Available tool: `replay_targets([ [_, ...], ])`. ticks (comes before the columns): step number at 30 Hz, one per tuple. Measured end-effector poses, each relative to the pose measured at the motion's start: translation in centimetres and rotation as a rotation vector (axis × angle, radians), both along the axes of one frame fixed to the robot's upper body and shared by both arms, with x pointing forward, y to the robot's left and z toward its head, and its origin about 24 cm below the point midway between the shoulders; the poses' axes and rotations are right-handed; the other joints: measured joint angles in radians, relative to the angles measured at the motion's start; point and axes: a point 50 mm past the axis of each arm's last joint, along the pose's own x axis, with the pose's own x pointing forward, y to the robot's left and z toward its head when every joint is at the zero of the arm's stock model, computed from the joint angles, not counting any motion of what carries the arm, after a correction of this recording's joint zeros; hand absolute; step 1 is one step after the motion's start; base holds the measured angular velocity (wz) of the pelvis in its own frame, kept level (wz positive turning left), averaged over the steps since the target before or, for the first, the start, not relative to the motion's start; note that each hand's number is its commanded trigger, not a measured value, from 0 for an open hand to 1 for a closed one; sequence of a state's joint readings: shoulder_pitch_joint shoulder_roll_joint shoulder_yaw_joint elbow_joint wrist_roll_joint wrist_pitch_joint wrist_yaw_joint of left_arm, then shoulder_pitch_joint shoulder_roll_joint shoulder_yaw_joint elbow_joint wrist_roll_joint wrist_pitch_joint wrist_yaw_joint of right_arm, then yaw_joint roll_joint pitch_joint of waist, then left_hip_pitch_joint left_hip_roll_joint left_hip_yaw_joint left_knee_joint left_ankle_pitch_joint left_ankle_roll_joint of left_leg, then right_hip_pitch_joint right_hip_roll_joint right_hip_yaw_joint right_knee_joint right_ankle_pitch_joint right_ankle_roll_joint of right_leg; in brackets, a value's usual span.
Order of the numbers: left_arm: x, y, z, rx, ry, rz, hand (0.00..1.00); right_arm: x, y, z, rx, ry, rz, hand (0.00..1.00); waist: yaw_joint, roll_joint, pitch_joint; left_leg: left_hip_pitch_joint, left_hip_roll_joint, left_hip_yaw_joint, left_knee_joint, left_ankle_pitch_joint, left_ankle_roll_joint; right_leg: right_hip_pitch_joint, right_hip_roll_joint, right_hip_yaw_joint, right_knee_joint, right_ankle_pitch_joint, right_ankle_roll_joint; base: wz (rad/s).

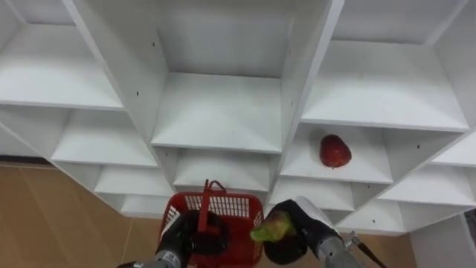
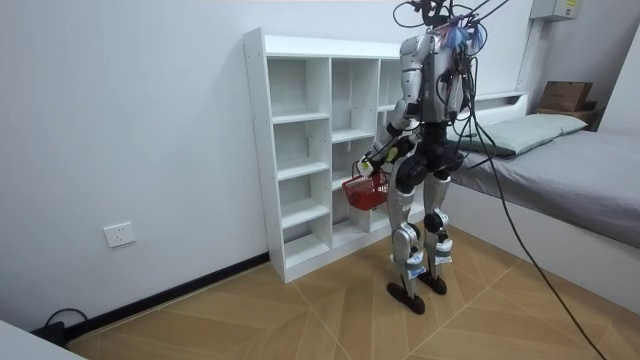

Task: Collect fruits from the closet

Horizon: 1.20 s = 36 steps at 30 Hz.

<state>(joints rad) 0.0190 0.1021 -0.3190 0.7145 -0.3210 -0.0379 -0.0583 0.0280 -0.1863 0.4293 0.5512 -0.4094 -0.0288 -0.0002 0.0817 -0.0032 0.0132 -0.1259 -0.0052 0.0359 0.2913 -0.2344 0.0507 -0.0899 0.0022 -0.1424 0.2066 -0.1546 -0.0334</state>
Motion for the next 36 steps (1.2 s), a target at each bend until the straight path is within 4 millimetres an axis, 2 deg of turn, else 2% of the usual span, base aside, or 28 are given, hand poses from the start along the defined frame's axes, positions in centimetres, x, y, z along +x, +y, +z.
replay_targets([
  [10,0.3,0.0,0.2,0.000,-0.009,-0.008,1.00,0.9,0.7,0.0,-0.013,-0.006,0.022,1.00,-0.026,-0.001,0.0001,-0.022,-0.004,0.004,0.000,0.007,0.006,-0.031,-0.006,0.001,0.016,0.000,0.000,0.00],
  [19,0.4,-0.8,-0.2,0.002,0.019,-0.059,1.00,1.7,1.0,-0.3,-0.031,0.000,0.011,1.00,-0.028,0.000,0.0004,-0.054,-0.003,0.006,0.004,0.010,0.006,-0.067,-0.008,-0.006,0.031,0.000,0.000,0.00],
  [26,1.4,-1.7,0.1,0.004,0.009,-0.130,1.00,2.4,1.0,-0.6,-0.054,0.022,0.005,1.00,-0.026,0.016,0.0098,-0.072,-0.005,0.005,0.013,0.010,0.007,-0.080,-0.011,-0.009,0.031,0.000,0.001,0.00],
  [36,1.1,-2.7,0.0,-0.006,0.022,-0.193,1.00,2.6,0.7,-1.4,-0.100,0.067,0.004,1.00,-0.020,0.018,0.0092,-0.077,-0.004,0.010,0.010,0.010,0.007,-0.089,-0.011,-0.013,0.031,0.000,0.000,0.00],
])
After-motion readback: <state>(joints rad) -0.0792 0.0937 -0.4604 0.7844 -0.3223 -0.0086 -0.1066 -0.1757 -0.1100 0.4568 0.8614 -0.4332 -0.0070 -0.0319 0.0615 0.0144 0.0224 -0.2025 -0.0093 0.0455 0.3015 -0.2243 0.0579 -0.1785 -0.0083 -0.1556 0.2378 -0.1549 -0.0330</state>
